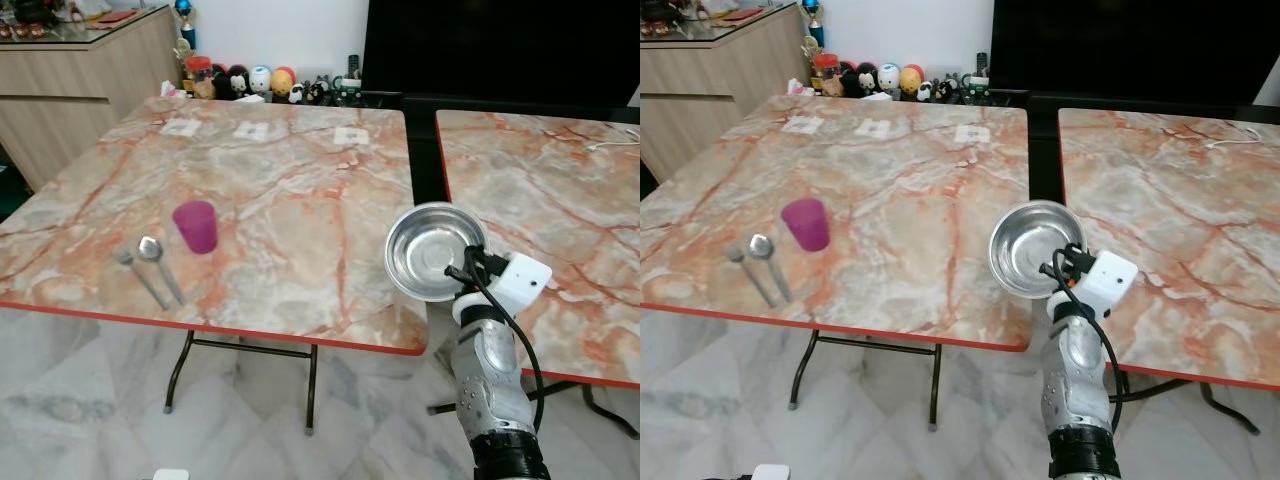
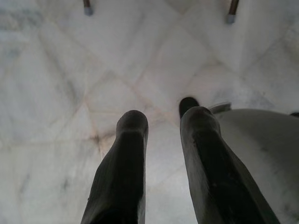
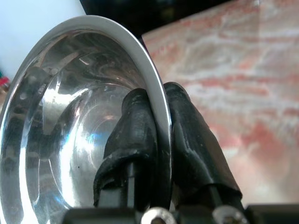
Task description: Setting the table
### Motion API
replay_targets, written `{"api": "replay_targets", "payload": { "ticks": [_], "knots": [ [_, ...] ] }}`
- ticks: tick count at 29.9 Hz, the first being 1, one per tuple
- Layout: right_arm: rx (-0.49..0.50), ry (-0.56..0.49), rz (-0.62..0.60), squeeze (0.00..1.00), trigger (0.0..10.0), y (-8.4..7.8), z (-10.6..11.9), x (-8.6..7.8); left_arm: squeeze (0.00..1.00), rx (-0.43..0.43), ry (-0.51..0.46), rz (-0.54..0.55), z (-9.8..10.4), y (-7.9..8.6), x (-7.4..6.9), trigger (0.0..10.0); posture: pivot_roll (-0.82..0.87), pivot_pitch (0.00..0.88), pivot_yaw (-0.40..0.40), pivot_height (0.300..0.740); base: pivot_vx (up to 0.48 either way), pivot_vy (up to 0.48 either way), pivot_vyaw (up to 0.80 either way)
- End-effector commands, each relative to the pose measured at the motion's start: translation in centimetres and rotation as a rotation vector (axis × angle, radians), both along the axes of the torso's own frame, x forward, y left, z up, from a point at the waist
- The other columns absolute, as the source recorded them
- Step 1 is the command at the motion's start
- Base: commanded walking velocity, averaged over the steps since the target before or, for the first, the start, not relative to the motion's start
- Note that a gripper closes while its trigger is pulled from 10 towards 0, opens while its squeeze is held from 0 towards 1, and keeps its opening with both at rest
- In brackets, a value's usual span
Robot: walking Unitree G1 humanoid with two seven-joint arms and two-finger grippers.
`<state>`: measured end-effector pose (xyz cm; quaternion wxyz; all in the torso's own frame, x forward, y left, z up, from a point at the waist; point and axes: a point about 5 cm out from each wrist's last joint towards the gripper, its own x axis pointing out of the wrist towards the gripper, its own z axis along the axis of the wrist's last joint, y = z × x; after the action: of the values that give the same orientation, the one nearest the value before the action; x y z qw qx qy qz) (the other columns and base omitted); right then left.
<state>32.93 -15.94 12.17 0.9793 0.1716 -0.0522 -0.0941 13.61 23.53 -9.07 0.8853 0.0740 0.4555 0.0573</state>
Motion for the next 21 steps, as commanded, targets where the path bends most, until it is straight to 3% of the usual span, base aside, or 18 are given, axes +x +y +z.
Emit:
{"api": "replay_targets", "payload": {
  "ticks": [1, 3, 21],
  "knots": [
    [-0.011, -0.016, -0.028, 0.00, 10.0, -0.91, 0.15, -0.08, 0.00, -0.006, 0.020, -0.004, -0.24, -0.35, -0.32, 10.0, -0.01, 0.000, -0.027, 0.740, 0.000, -0.465, -0.77],
    [-0.006, -0.022, -0.046, 0.00, 10.0, -1.12, 0.20, -0.13, 0.00, -0.003, 0.020, -0.007, -0.22, -0.36, -0.28, 10.0, -0.02, 0.000, -0.025, 0.740, 0.000, -0.461, -0.75],
    [-0.028, -0.042, -0.064, 0.00, 10.0, -1.27, 0.51, 0.03, 0.00, 0.013, 0.035, -0.024, -0.15, 0.16, -0.34, 10.0, -0.02, 0.000, -0.006, 0.740, 0.000, -0.444, 0.00]
  ]
}}
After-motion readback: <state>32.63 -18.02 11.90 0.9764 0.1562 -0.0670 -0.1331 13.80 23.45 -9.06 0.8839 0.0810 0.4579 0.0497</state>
